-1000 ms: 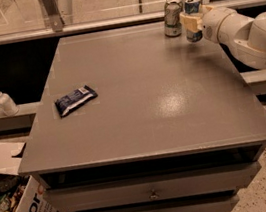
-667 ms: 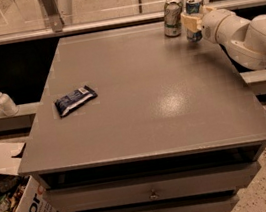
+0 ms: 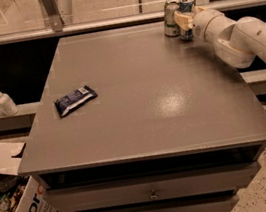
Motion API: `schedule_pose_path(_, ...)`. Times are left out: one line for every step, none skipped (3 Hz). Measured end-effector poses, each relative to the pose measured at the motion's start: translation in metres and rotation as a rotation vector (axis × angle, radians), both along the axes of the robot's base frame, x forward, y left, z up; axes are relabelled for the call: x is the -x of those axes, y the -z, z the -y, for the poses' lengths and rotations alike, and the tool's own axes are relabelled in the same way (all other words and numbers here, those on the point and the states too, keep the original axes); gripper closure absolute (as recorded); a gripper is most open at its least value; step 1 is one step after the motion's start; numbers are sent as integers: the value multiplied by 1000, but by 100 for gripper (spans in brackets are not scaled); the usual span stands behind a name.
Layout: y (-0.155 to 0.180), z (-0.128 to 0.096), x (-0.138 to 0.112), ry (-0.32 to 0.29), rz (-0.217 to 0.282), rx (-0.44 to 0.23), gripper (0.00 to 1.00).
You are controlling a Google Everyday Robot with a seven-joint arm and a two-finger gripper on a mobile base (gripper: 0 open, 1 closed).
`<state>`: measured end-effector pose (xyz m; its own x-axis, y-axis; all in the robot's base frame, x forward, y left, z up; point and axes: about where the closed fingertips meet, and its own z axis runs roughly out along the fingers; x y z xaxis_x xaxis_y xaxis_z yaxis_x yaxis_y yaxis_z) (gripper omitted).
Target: Move redbull can near 7up can
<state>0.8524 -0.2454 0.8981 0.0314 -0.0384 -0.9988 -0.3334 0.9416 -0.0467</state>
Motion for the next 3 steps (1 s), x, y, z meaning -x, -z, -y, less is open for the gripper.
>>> schedule_pose_path(0, 0, 0, 0, 0, 0, 100)
schedule_pose_path(13, 4, 1, 6, -23, 8, 100)
schedule_pose_path(20, 5, 2, 8, -39, 10, 100)
